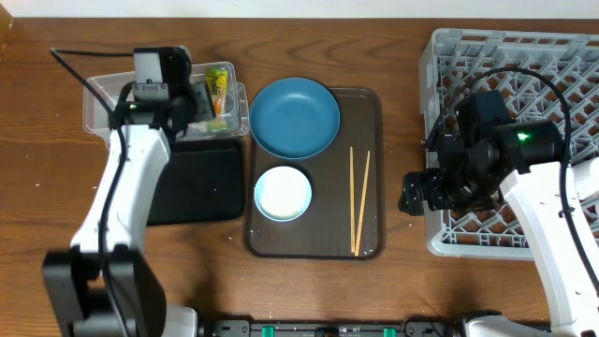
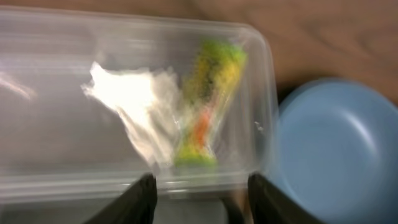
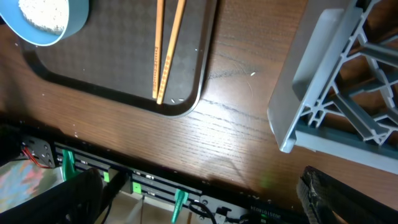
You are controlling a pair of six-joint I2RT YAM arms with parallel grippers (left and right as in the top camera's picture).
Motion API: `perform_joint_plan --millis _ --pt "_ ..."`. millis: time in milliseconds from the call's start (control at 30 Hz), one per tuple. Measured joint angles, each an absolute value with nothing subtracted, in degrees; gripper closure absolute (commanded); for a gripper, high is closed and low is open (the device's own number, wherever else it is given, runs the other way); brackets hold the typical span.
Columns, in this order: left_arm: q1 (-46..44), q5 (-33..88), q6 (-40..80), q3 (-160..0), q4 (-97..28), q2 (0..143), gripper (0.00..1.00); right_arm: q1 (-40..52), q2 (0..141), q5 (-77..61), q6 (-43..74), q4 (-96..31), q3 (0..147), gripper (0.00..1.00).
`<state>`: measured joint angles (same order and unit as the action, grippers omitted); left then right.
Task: Sort waste into correct bins and load items into the dishwasher rack
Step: 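Drop the wrapper into the clear plastic bin, then grasp the light-blue rice bowl rim with the left gripper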
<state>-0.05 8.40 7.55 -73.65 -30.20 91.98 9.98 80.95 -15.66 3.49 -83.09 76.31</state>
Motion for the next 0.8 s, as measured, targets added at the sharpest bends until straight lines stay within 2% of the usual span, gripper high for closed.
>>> perform_joint_plan --millis 133,300,567,800 --pt "-5.1 10.1 9.6 -73.7 -42.6 89.1 0.50 10.0 80.9 -15.7 3.5 -83.0 76.3 0.01" --pt "-12.7 10.8 10.8 -73.1 -50.2 89.5 0.50 10.0 80.9 -15.7 3.5 -83.0 76.2 0.01" --pt "-24.8 11.3 12.5 -68.2 -49.2 89.5 0.50 10.0 80.9 -15.7 3.5 -83.0 76.2 0.01" --pt "-30.1 11.2 16.9 -64.0 -42.2 89.6 0.51 10.0 80.9 -15.7 3.5 -83.0 76.2 0.01"
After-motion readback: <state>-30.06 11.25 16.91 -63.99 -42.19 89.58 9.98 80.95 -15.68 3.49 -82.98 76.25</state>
